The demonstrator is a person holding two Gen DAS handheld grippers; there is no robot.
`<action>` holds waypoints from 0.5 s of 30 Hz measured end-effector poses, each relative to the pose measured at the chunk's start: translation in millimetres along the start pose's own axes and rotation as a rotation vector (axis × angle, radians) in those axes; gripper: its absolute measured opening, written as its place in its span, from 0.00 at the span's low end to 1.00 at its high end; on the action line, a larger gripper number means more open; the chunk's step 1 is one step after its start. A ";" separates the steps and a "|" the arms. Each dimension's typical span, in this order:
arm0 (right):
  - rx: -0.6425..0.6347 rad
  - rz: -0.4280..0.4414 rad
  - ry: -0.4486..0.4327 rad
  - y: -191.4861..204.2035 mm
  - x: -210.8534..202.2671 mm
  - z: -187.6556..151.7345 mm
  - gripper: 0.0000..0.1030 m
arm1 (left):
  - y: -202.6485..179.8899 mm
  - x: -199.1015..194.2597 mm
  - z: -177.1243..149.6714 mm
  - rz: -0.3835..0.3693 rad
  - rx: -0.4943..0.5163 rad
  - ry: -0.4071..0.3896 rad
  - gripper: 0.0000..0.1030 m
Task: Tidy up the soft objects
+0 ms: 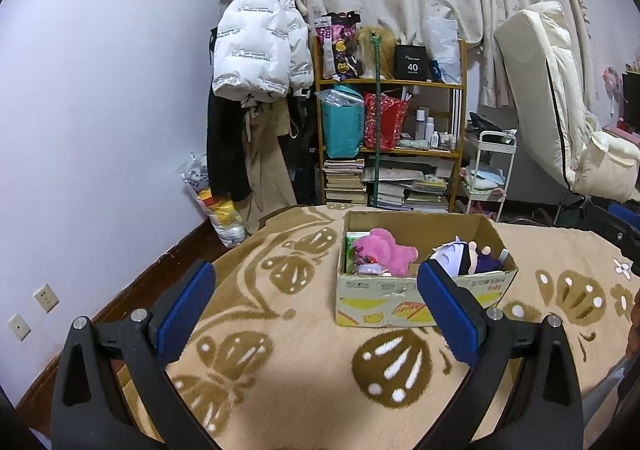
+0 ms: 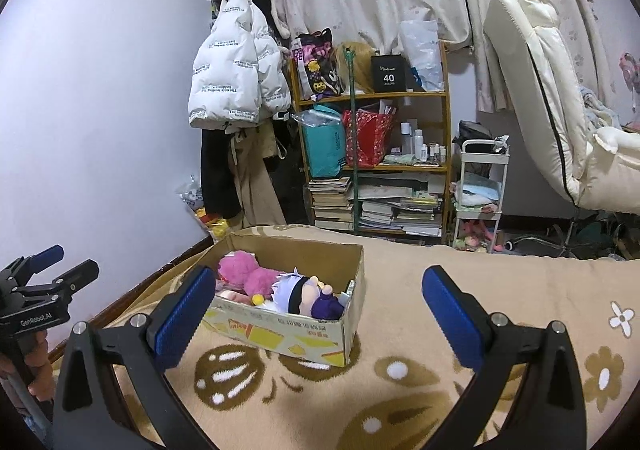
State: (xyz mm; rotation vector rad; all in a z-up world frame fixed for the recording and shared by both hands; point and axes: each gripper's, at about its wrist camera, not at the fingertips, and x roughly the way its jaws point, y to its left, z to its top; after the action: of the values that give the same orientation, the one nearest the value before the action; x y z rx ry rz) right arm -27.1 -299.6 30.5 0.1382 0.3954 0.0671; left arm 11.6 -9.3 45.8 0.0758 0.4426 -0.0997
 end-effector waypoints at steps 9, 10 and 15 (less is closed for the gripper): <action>-0.001 -0.025 -0.029 0.5 -13.1 -4.9 1.00 | 2.1 -3.0 -6.8 -0.035 -0.008 -0.013 0.97; 0.002 -0.025 -0.027 0.8 -13.0 -5.5 1.00 | 2.8 0.0 -7.5 -0.043 -0.014 -0.009 0.97; 0.009 -0.023 -0.011 -1.4 -5.6 -7.6 1.00 | 2.6 10.0 -9.2 -0.054 -0.023 -0.006 0.97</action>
State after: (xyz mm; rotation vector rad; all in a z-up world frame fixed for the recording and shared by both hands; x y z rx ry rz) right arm -35.1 -300.6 25.4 0.1432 0.3868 0.0418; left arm 17.0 -6.7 33.3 0.0404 0.4401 -0.1479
